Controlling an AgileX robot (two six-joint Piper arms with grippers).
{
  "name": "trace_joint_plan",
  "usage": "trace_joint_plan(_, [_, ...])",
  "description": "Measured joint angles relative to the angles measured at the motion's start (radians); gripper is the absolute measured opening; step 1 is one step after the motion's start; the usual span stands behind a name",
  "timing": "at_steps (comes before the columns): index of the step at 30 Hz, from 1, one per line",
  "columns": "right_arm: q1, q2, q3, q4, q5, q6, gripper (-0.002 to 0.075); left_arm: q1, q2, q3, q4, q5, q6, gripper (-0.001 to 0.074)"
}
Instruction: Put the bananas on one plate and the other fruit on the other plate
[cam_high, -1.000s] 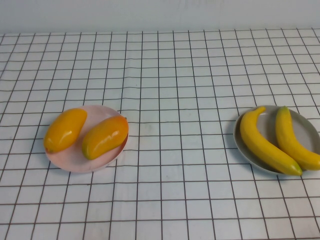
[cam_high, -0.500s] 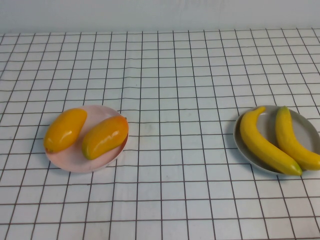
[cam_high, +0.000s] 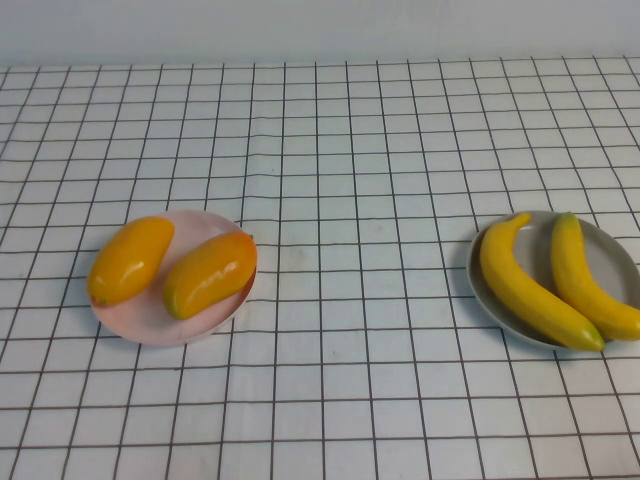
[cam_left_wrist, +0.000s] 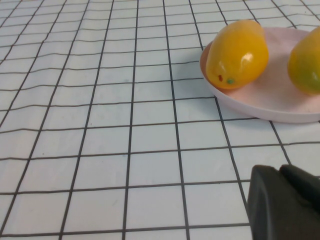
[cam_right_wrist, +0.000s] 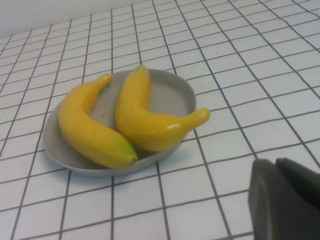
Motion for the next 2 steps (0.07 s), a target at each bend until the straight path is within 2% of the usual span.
trace_joint_plan(2, [0.0, 0.0, 0.0, 0.0, 0.0, 0.0, -0.0015, 0.0, 0.0, 0.0, 0.0, 0.0, 0.0, -0.0004])
